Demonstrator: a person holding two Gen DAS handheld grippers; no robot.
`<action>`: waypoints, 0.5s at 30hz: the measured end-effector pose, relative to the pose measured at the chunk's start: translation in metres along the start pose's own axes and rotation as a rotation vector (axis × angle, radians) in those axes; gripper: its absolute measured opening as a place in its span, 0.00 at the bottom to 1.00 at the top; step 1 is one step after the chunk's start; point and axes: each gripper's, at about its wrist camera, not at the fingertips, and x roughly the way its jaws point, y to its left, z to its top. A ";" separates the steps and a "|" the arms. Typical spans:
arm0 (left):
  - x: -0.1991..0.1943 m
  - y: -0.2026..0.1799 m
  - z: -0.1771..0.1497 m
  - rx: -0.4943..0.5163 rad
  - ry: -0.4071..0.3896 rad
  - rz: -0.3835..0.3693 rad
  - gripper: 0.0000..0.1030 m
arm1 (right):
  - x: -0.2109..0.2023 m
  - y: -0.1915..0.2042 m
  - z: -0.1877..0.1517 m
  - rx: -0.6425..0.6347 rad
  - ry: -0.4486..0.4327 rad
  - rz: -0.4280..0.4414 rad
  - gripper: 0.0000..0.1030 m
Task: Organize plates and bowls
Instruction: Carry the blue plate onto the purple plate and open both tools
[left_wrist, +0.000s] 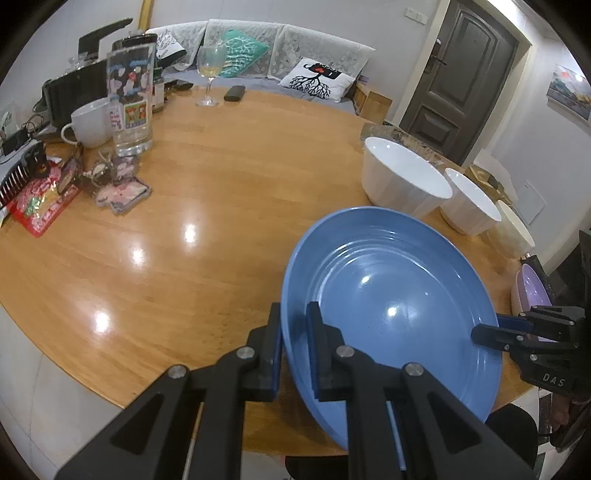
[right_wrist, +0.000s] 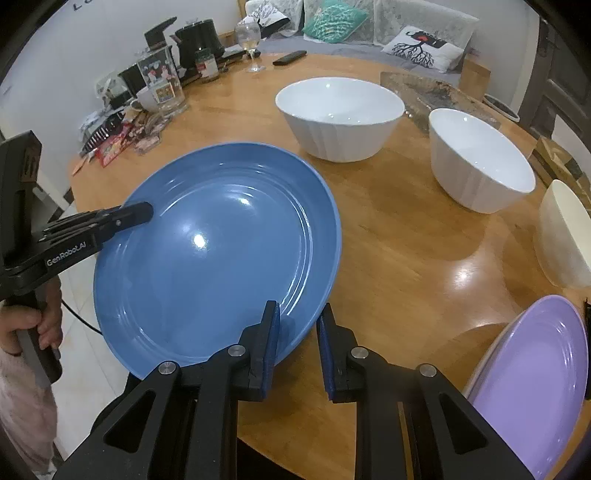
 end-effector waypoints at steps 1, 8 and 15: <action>-0.002 -0.002 0.001 0.004 -0.001 0.000 0.09 | -0.002 -0.001 0.000 0.001 -0.004 -0.002 0.14; -0.018 -0.026 0.006 0.031 -0.018 -0.008 0.09 | -0.026 -0.010 -0.007 0.006 -0.064 -0.022 0.14; -0.039 -0.079 0.014 0.112 -0.052 -0.029 0.09 | -0.067 -0.039 -0.025 0.040 -0.148 -0.059 0.15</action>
